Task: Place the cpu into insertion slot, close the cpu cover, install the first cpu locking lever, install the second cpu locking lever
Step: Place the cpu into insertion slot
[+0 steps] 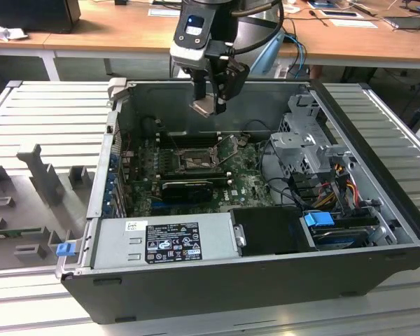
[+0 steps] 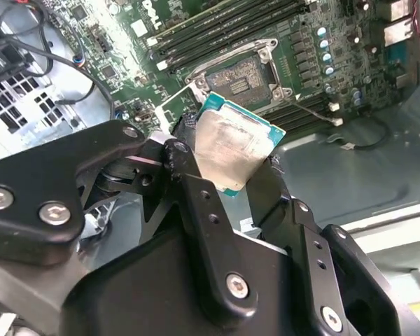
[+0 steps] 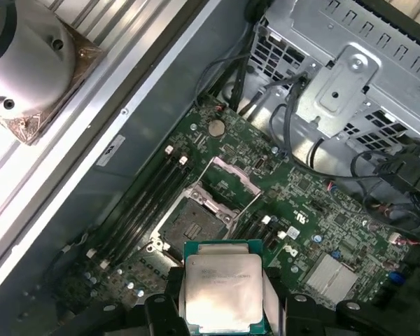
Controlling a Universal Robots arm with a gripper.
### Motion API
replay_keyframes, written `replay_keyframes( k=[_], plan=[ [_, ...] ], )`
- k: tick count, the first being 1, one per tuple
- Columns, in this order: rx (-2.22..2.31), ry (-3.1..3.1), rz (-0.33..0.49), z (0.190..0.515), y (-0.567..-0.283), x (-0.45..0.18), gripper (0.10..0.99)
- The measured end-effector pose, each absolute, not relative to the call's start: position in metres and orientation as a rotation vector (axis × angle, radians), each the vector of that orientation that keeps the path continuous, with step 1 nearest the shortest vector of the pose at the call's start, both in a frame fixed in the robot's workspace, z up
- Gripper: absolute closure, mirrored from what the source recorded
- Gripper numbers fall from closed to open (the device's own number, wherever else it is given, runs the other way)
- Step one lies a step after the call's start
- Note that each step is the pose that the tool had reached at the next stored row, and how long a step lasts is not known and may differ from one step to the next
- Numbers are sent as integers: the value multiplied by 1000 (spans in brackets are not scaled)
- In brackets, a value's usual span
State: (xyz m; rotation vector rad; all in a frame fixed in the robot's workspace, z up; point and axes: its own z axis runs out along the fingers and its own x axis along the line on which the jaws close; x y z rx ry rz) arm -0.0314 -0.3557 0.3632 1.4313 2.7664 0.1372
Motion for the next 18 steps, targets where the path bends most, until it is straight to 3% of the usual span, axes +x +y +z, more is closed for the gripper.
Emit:
replay_keyframes(
  k=[18],
  plan=[
    [1784,2540,130,361,-356,-31,557]
  ],
)
